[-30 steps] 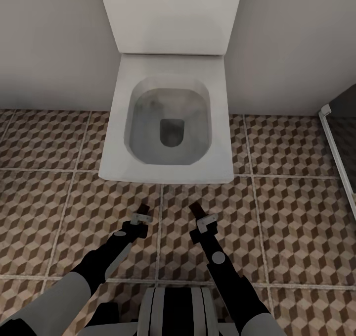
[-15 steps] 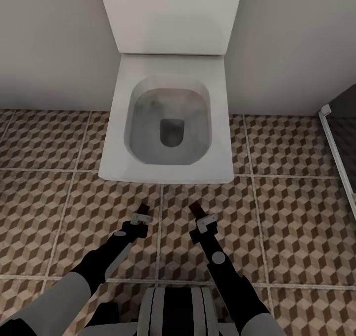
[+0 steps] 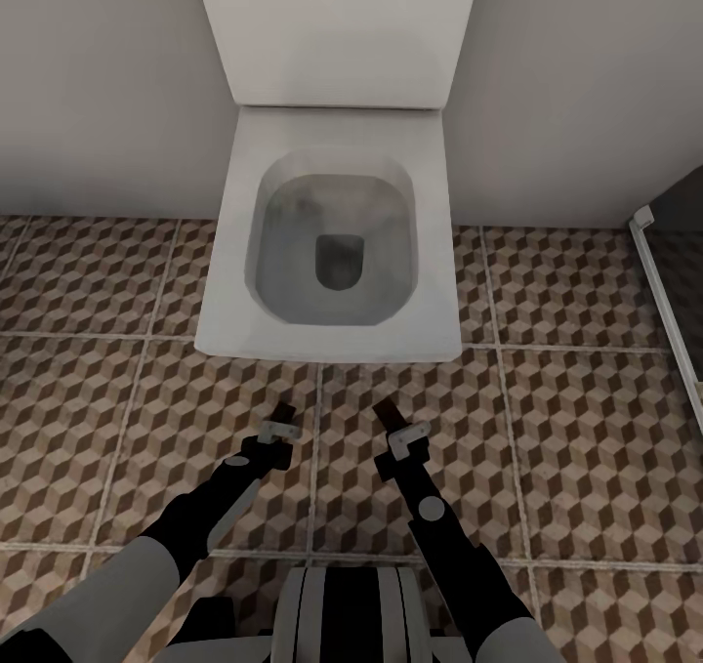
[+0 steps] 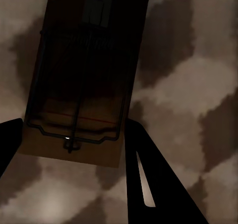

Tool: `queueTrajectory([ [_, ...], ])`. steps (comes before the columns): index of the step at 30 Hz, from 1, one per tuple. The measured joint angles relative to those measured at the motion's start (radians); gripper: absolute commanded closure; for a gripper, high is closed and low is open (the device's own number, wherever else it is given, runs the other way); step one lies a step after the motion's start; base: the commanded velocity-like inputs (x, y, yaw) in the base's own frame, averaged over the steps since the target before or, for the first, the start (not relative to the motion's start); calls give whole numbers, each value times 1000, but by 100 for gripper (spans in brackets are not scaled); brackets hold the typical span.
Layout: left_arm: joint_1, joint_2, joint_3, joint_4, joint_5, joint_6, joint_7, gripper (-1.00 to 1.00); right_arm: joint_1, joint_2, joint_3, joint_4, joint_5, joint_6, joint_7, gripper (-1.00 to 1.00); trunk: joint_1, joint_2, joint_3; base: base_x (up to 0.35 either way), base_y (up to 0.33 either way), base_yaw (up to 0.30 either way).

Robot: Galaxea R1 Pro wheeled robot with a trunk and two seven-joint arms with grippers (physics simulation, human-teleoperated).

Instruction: Take the four mousetraps from the cabinet in the bathroom and place them on the bathroom floor. Make sure all four end up on the same floor surface, and ensure that at least two of them are either under or directly next to the same bathroom sink.

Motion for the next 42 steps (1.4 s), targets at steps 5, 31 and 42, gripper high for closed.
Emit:
queueTrajectory([
  [5, 0, 0, 1, 0, 2, 0, 0, 100, 0, 0, 0, 0, 0, 0, 0, 100, 0, 0, 0, 0, 0, 0],
  [31, 1, 0, -3, 32, 14, -1, 1, -100, 0, 0, -1, 0, 0, 0, 0, 100, 0, 0, 0, 0, 0, 0],
  [42, 1, 0, -2, 27, 14, -1, 2, -100, 0, 0, -1, 0, 0, 1, 0, 100, 0, 0, 0, 0, 0, 0],
])
